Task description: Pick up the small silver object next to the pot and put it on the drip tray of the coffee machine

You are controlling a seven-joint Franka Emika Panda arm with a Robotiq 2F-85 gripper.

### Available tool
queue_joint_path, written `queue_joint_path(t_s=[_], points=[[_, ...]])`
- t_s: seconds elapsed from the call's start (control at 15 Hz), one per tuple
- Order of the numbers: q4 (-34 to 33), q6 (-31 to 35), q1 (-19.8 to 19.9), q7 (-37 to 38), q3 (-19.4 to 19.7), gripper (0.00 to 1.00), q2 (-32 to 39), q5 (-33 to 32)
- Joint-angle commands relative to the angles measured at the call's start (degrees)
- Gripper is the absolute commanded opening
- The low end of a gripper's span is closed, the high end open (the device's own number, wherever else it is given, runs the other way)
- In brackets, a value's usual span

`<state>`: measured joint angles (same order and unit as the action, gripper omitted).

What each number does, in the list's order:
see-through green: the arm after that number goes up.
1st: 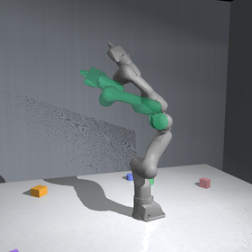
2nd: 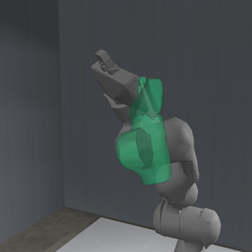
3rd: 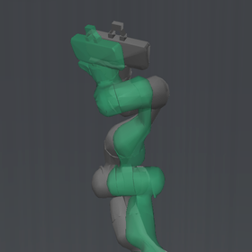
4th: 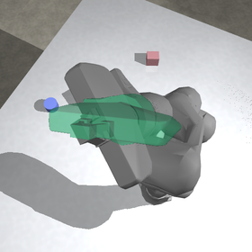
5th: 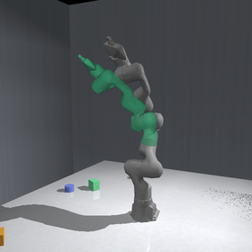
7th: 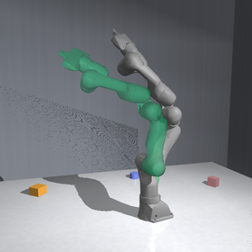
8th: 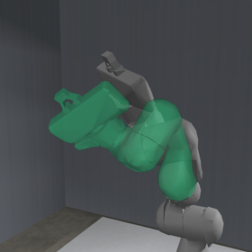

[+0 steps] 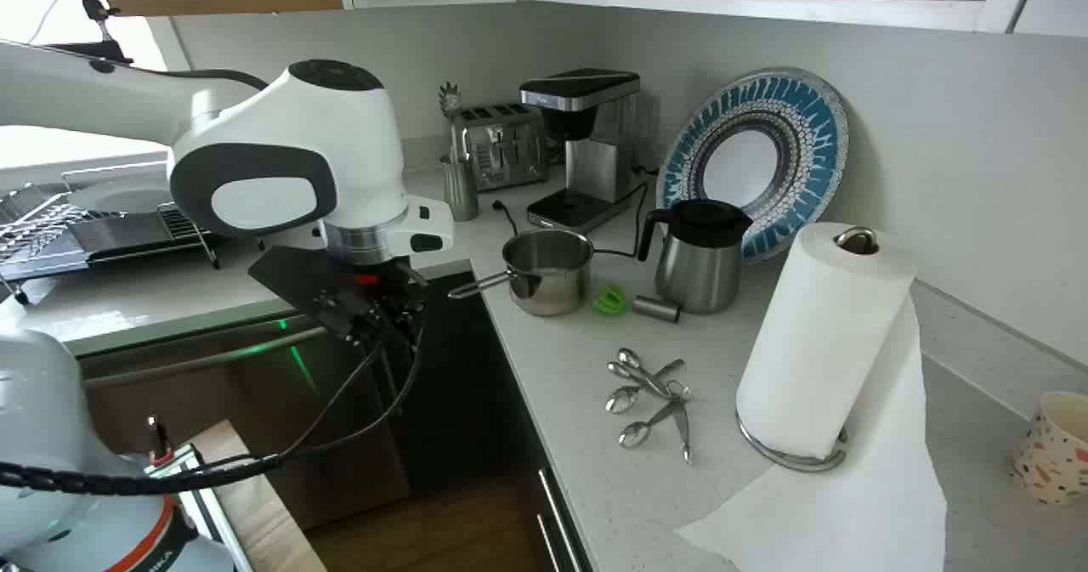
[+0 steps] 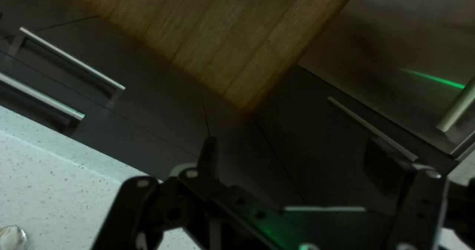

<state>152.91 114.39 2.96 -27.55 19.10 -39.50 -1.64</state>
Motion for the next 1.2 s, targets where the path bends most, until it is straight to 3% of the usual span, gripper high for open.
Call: queue_joint_path(t_s=[0.0,0.13,0.2,0.4,0.73,0.93,1.0,1.13], points=[[-0.07,-0.1,0.71,-0.4,-0.68,1.0,0.16,0.5],[-0.22,1.16,1.32,1.63,-1.25,1.0,1.0,0.3],[-0.75,4.76,2.53,6.09,-1.64,1.0,2.83,1.17],[-3.2,16.46,4.18,8.39,-0.03,1.0,9.1,0.71],[-13.01,34.93,5.95,13.5,2.27,1.0,25.23,4.62],[-19.02,39.55,7.78,20.34,1.04,1.0,32.97,6.98],[-14.4,37.86,7.79,16.1,0.83,1.0,26.94,5.8],[-17.73,39.08,8.38,18.67,0.3,1.0,31.34,6.32]])
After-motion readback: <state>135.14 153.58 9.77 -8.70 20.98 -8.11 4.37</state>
